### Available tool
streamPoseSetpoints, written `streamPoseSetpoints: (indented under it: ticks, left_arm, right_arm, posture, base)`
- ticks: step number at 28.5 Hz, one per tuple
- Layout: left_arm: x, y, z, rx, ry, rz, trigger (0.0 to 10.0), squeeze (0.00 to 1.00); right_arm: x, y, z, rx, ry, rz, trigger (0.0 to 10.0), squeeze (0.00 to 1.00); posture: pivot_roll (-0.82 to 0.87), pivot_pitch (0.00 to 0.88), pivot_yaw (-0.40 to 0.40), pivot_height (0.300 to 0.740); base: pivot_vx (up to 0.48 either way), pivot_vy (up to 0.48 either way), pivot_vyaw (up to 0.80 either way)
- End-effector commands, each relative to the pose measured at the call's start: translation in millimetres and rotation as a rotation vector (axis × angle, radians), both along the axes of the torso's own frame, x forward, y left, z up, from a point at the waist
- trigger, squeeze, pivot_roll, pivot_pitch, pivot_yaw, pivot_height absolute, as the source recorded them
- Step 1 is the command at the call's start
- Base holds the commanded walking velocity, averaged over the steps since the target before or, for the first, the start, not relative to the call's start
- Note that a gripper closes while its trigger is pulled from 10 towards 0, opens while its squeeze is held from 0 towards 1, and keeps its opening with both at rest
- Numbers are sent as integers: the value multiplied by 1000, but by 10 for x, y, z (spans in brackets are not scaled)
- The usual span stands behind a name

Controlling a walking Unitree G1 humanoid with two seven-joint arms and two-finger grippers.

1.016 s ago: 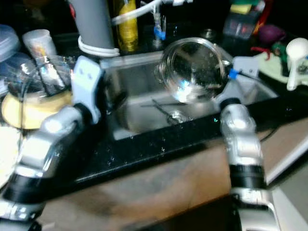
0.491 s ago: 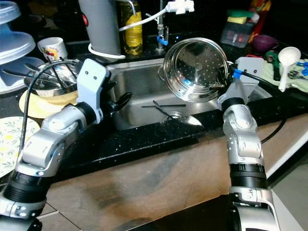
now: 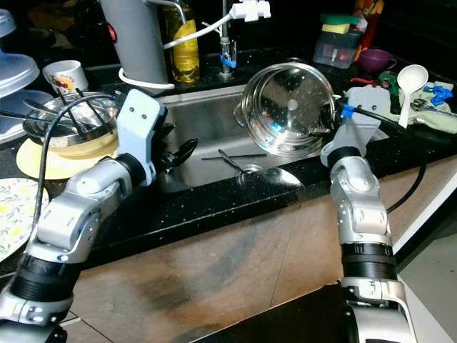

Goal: Kitchen organization

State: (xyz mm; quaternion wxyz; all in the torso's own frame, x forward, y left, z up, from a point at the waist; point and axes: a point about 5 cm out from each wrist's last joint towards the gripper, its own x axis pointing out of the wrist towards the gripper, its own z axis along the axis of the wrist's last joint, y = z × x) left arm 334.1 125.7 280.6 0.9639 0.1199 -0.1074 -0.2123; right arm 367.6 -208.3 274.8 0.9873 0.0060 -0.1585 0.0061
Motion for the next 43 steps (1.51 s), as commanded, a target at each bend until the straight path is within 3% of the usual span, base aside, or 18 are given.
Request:
streamPoseSetpoints:
  ticks: [1,14,25,32,43]
  left_arm:
    - [19,63,-63,14,26,38,10000,0]
    - [19,59,-67,21,38,47,10000,0]
    - [18,45,-67,50,36,43,10000,0]
    - [35,68,-53,32,40,62,10000,0]
    - [46,95,-66,8,47,92,10000,0]
  right_arm:
    - [-3,10,-35,-6,18,13,10000,0]
    - [9,57,-88,-74,64,29,10000,0]
    - [8,23,-90,-47,66,19,10000,0]
    - [3,12,-95,-50,69,11,10000,0]
    - [-1,21,-98,-62,66,12,10000,0]
  posture:
    - [-71,182,-27,740]
    - [-72,186,-30,740]
    - [-73,185,-28,740]
    - [-75,183,-28,740]
    - [-75,171,-33,740]
  base:
    - [0,0,0]
    - [0,0,597]
    - [0,0,0]
    - [0,-453,0]
    - [0,0,0]
